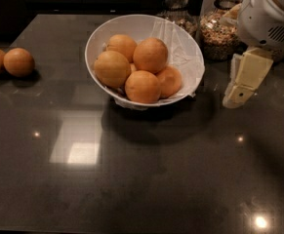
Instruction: Pick orange from white bowl
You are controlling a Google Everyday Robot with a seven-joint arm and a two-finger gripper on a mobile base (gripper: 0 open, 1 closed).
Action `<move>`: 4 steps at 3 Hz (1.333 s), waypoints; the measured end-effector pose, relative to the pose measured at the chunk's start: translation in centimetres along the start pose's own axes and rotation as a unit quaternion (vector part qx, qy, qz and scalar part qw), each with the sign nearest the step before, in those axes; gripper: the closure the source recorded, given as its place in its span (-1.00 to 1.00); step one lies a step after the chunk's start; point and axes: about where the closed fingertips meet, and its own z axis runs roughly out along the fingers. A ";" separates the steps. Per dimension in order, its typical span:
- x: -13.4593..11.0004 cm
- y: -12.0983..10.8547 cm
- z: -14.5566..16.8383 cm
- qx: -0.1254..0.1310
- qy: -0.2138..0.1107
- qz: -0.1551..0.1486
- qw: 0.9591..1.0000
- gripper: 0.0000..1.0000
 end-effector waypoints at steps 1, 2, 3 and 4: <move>-3.2 -1.6 0.2 0.020 -0.056 -0.045 0.997 -1.00; -6.1 -3.0 0.5 0.037 -0.121 -0.105 0.986 -1.00; -6.5 -2.9 0.3 0.040 -0.123 -0.126 0.983 -1.00; -6.5 -2.9 0.3 0.041 -0.123 -0.127 0.983 -1.00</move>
Offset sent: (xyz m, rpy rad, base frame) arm 0.0515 0.0862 0.0325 0.2297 -0.2694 0.4629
